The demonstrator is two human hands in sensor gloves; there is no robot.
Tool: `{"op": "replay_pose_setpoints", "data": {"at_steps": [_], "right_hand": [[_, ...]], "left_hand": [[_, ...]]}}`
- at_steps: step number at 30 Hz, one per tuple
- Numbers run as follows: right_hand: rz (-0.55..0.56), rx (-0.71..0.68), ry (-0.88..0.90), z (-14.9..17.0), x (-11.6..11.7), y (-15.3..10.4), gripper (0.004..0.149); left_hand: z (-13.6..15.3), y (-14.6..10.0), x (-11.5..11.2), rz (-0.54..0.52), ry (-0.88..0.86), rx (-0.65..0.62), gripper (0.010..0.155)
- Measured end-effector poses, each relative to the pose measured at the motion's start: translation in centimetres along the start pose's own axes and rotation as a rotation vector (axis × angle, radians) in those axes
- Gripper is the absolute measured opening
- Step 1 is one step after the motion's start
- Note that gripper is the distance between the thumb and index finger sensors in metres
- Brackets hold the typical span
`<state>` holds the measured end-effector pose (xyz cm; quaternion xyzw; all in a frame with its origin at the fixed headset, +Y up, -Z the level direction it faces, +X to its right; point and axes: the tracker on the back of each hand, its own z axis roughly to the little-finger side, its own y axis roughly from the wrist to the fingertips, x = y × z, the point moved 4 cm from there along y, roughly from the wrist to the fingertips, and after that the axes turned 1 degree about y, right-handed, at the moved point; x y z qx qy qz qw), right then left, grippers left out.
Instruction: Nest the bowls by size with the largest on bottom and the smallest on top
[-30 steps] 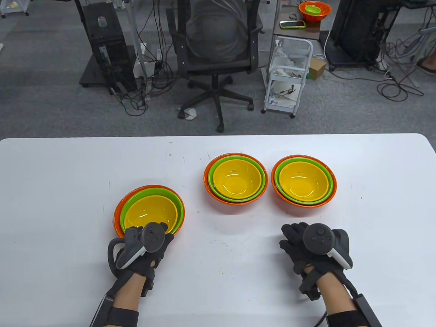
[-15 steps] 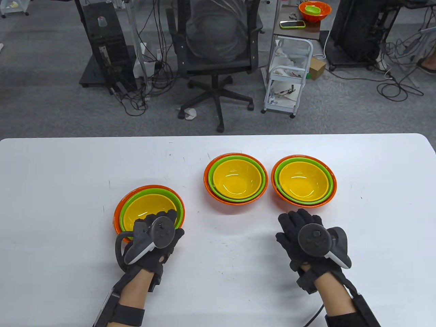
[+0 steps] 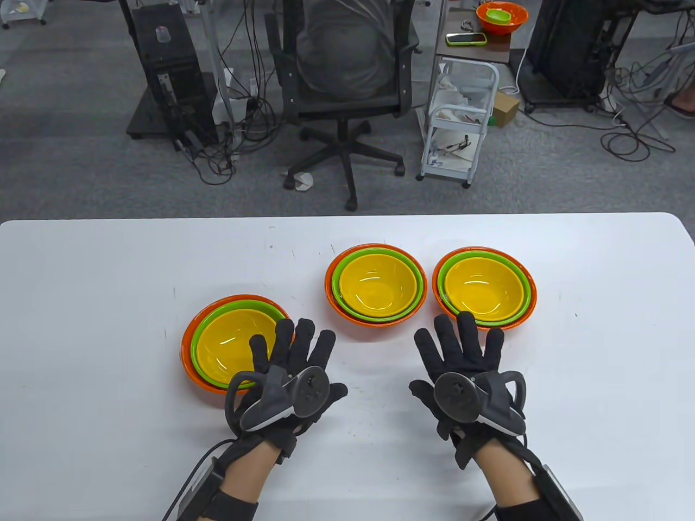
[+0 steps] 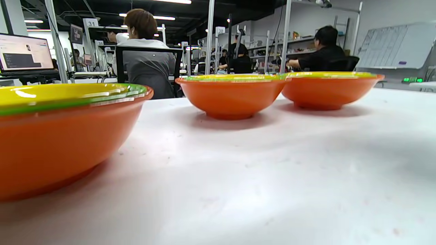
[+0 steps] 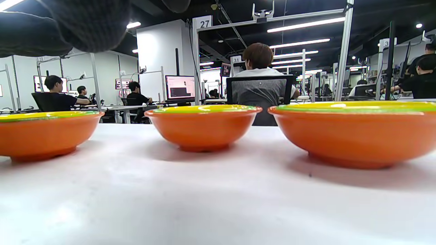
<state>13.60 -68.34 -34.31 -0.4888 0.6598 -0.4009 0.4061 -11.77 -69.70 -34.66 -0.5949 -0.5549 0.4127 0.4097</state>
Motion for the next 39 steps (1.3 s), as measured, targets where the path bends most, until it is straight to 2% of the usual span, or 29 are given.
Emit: {"op": "replay_pose_setpoints", "data": {"at_steps": [3, 19, 39], "right_hand": [[-0.003, 0.008, 0.024, 0.4, 0.4, -0.3, 0.082], [-0.052, 0.015, 0.042, 0.4, 1.8, -0.7, 0.082], [-0.070, 0.050, 0.090, 1.0, 2.1, -0.6, 0.080]], "left_hand": [[-0.2, -0.5, -1.0, 0.034, -0.017, -0.028, 0.088], [0.5, -0.8, -1.1, 0.038, -0.024, -0.035, 0.089], [0.5, -0.6, -1.7, 0.076, -0.050, -0.039, 0.089]]}}
